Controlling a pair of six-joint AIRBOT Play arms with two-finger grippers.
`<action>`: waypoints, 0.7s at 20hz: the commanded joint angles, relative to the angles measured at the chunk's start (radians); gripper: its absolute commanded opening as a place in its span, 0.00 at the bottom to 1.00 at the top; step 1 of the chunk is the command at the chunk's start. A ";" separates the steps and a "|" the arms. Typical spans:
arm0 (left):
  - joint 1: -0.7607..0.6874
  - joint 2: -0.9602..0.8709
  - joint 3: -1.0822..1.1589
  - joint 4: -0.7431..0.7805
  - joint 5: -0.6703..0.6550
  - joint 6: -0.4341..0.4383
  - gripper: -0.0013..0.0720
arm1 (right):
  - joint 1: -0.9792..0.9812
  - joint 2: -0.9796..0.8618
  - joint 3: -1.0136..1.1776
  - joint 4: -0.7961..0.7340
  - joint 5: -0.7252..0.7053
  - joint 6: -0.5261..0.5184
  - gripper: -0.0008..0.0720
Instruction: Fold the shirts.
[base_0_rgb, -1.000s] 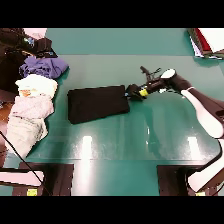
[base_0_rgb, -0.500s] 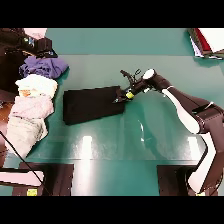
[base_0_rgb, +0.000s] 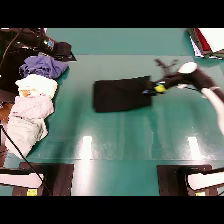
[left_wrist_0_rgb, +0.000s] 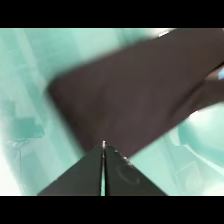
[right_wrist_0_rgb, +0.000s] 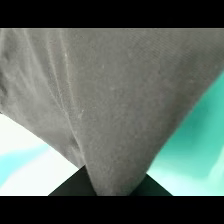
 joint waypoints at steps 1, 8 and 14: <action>-0.042 0.000 0.000 0.001 0.016 0.006 0.05 | -0.276 0.227 -0.191 -0.114 -0.023 0.027 0.04; -0.042 0.000 0.000 0.001 0.021 -0.028 0.05 | -1.011 0.539 -0.444 -0.119 -0.243 0.072 0.04; -0.042 0.000 0.000 0.001 0.027 -0.027 0.05 | -1.245 0.496 -0.490 -0.140 -0.207 0.071 0.04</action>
